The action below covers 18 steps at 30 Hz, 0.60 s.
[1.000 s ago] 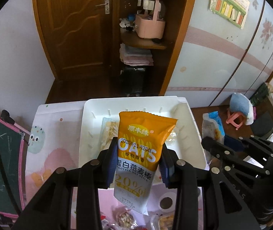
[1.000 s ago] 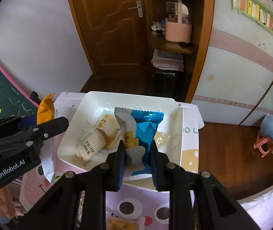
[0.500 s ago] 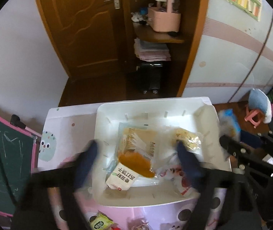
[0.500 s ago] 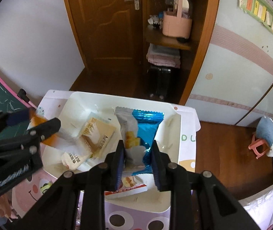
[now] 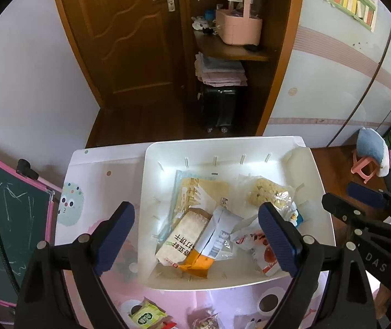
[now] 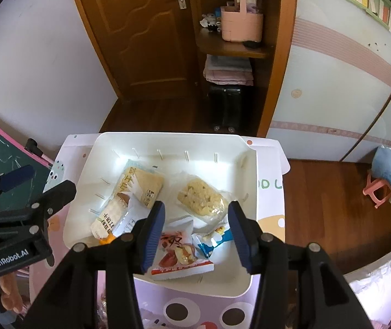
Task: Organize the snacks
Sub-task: 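Withdraw both tools from the basket toward the remaining snacks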
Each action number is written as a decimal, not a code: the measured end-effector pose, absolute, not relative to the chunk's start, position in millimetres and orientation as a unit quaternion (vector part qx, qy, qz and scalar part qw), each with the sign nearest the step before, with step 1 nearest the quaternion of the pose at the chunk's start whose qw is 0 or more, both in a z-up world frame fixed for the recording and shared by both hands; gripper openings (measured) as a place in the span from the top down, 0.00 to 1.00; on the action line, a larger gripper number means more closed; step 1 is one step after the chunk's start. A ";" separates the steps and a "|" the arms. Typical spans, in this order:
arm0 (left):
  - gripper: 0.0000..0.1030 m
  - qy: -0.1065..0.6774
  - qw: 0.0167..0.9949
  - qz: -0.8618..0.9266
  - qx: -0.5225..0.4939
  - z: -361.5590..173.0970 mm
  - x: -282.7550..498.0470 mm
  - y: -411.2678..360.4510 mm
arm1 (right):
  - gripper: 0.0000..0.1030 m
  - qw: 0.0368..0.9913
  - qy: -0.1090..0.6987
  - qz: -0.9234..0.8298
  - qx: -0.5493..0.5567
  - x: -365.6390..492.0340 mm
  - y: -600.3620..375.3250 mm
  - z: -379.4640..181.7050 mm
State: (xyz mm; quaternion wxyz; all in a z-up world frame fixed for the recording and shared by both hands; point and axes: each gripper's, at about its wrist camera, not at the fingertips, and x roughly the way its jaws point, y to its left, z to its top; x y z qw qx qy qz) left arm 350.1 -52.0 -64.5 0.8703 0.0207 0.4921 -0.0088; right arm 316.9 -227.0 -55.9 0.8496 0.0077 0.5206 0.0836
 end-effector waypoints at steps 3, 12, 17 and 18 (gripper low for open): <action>0.12 0.489 0.872 -0.013 0.022 -58.7 344.3 -50.4 | 0.53 0.850 0.521 0.081 0.015 312.2 -225.9 -51.6; 0.12 0.481 0.876 -0.028 0.039 -40.1 312.3 -36.3 | 0.53 0.854 0.516 0.061 0.035 287.4 -224.1 -33.9; 0.12 0.474 0.879 -0.042 0.046 -26.4 289.9 -18.9 | 0.53 0.857 0.511 0.049 0.045 266.6 -218.7 -21.1; 0.12 0.472 0.879 -0.044 0.048 -24.0 286.9 -15.9 | 0.53 0.857 0.511 0.047 0.045 263.6 -217.5 -19.4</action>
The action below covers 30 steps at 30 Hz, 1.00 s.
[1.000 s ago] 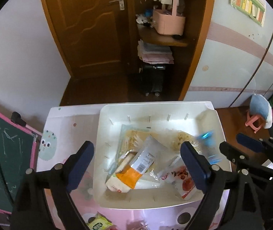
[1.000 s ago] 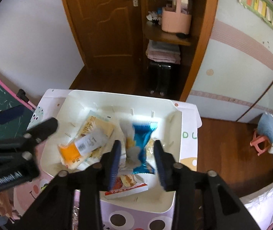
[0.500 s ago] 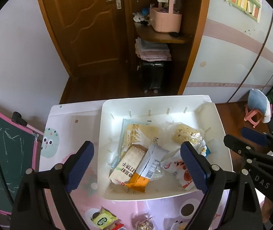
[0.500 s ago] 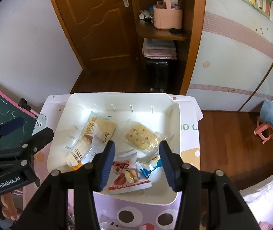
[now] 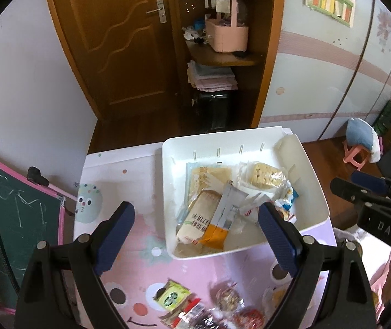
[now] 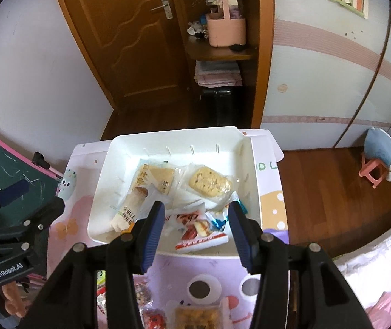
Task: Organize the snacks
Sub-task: 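Withdraw both tools from the basket toward the remaining snacks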
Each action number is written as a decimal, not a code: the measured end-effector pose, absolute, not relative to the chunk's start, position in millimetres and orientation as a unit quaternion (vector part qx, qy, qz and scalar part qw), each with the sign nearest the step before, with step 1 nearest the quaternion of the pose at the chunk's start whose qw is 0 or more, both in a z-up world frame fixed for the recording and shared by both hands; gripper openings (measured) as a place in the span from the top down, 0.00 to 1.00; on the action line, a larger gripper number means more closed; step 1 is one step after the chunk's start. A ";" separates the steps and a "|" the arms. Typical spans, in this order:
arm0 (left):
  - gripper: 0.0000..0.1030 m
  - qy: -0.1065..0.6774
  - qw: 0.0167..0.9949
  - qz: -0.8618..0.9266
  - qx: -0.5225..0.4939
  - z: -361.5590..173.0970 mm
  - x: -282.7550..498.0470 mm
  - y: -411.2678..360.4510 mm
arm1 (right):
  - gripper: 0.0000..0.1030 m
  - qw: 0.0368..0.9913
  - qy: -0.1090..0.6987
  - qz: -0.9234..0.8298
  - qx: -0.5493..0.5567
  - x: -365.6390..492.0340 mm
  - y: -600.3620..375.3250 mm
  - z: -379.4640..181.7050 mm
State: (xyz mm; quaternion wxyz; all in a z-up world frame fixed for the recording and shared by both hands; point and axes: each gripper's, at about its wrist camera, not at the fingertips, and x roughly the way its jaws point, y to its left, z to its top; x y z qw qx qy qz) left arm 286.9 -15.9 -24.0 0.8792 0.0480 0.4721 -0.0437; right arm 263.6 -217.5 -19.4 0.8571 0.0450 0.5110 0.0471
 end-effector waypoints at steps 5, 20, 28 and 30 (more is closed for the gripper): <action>0.12 0.462 0.883 -0.058 0.061 -13.3 263.6 1.6 | 0.52 0.860 0.506 0.038 0.048 238.5 -206.7 -10.2; 0.12 0.452 0.876 -0.130 0.110 -15.5 194.9 32.9 | 0.44 0.864 0.499 0.004 0.060 150.4 -182.0 -6.3; 0.12 0.465 0.864 -0.154 0.114 -33.8 165.8 47.7 | 0.39 0.854 0.513 -0.018 0.079 110.3 -180.1 -21.7; 0.12 0.473 0.860 -0.157 0.111 -41.8 161.5 51.0 | 0.37 0.849 0.522 -0.022 0.082 101.2 -179.8 -28.2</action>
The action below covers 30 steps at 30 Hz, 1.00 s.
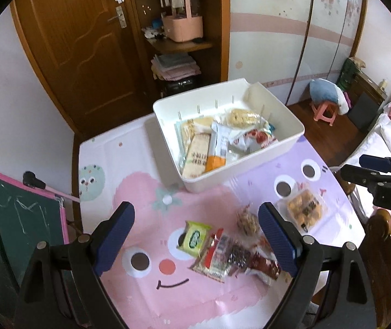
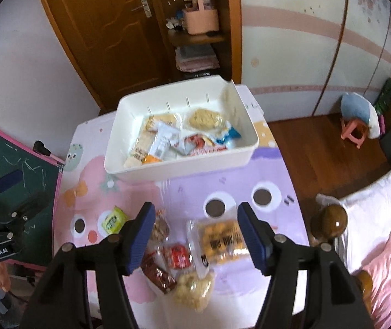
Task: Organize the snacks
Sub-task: 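Withdraw both tools from the basket toward the remaining snacks, then grasp the green square pack with the left tool while the right tool grasps the clear tray of yellow balls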
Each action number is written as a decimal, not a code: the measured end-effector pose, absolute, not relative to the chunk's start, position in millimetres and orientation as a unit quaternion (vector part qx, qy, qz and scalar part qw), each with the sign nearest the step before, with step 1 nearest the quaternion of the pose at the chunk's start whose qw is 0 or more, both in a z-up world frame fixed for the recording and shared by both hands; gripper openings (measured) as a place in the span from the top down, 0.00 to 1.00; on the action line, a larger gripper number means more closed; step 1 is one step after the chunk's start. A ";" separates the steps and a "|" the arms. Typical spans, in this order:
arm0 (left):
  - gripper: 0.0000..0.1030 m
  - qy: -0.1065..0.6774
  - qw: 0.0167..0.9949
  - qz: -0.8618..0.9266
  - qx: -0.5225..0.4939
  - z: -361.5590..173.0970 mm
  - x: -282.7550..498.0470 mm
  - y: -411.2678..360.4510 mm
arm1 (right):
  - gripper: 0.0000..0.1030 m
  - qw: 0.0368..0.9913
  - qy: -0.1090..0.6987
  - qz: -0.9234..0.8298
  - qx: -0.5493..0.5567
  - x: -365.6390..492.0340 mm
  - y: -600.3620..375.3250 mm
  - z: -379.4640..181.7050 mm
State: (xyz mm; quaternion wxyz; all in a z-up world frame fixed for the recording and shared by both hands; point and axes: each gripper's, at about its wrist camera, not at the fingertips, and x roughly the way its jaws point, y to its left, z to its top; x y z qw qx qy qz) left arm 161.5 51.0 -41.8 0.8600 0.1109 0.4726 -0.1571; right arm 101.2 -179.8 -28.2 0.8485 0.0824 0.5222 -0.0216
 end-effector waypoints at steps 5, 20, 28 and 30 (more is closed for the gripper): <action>0.12 0.501 0.847 -0.152 0.095 -69.0 161.5 58.9 | 0.28 0.838 0.538 -0.030 0.087 88.9 -184.8 -41.7; 0.12 0.609 0.790 -0.066 0.036 -177.1 195.6 84.0 | 0.20 0.794 0.599 -0.032 0.098 105.6 -215.7 -118.2; 0.12 0.647 0.757 -0.057 0.078 -226.7 212.9 73.5 | 0.11 0.774 0.632 0.003 0.048 115.5 -206.6 -168.2; 0.12 0.655 0.749 -0.057 0.083 -238.1 216.3 71.8 | 0.10 0.768 0.640 0.009 0.029 116.4 -200.4 -178.5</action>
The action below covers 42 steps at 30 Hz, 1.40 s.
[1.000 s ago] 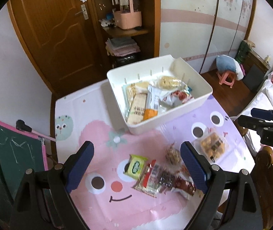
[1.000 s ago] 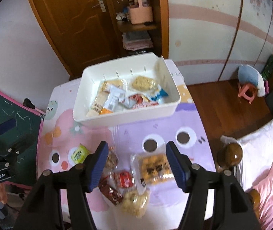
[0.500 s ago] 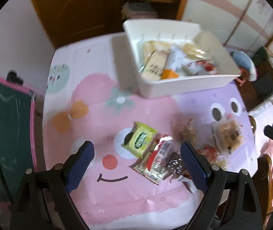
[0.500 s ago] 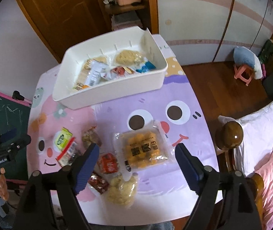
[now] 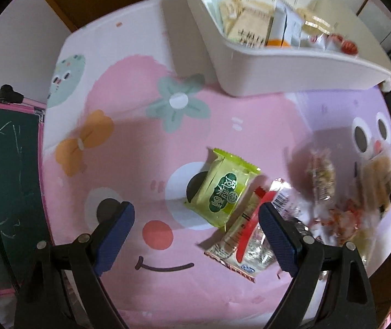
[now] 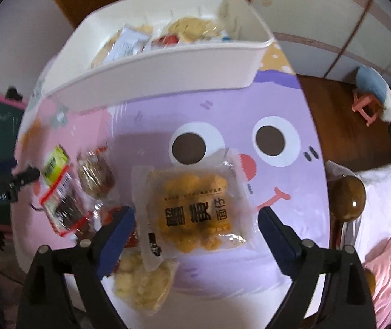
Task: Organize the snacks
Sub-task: 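Grasp the green square pack with the left tool while the right tool grasps the clear tray of yellow balls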
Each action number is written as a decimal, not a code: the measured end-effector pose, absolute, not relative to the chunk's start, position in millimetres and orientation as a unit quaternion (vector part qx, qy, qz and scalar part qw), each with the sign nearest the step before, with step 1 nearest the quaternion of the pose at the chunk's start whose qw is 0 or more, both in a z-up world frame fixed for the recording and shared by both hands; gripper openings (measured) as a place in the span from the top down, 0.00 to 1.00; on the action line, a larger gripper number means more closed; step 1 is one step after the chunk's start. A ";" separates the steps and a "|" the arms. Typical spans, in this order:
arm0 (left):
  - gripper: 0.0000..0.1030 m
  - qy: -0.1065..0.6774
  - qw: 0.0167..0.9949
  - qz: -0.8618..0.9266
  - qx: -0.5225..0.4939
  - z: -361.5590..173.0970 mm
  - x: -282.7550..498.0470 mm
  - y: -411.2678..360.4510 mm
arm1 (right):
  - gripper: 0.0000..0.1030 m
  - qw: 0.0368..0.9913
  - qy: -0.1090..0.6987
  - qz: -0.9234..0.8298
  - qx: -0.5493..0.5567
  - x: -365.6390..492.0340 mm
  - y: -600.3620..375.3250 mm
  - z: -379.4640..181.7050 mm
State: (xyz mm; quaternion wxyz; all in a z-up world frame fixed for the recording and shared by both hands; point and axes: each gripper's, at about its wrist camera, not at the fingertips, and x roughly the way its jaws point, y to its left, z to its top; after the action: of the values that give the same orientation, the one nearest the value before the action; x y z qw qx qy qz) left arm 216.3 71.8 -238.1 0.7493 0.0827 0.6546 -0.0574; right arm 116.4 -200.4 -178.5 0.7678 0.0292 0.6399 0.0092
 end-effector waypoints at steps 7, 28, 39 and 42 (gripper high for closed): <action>0.12 0.668 0.736 -0.055 0.095 -261.2 226.8 69.8 | 0.04 0.750 0.661 0.012 0.001 122.9 -191.4 -209.1; 0.56 0.684 0.721 -0.088 0.072 -273.1 237.9 51.0 | 0.00 0.736 0.676 0.022 -0.019 156.0 -188.2 -228.5; 0.60 0.683 0.721 -0.091 0.074 -264.5 229.9 47.2 | 0.00 0.751 0.660 0.002 -0.028 148.0 -167.4 -225.5; 0.60 0.681 0.722 -0.093 0.076 -268.8 230.8 51.3 | 0.00 0.751 0.659 -0.005 -0.029 149.1 -163.4 -227.4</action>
State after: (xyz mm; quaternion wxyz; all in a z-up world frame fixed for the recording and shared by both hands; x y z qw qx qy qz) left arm 230.8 51.3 -268.8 0.7220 0.0755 0.6814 -0.0932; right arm 149.1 -163.4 -227.4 0.7514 -0.0287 0.6592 -0.0049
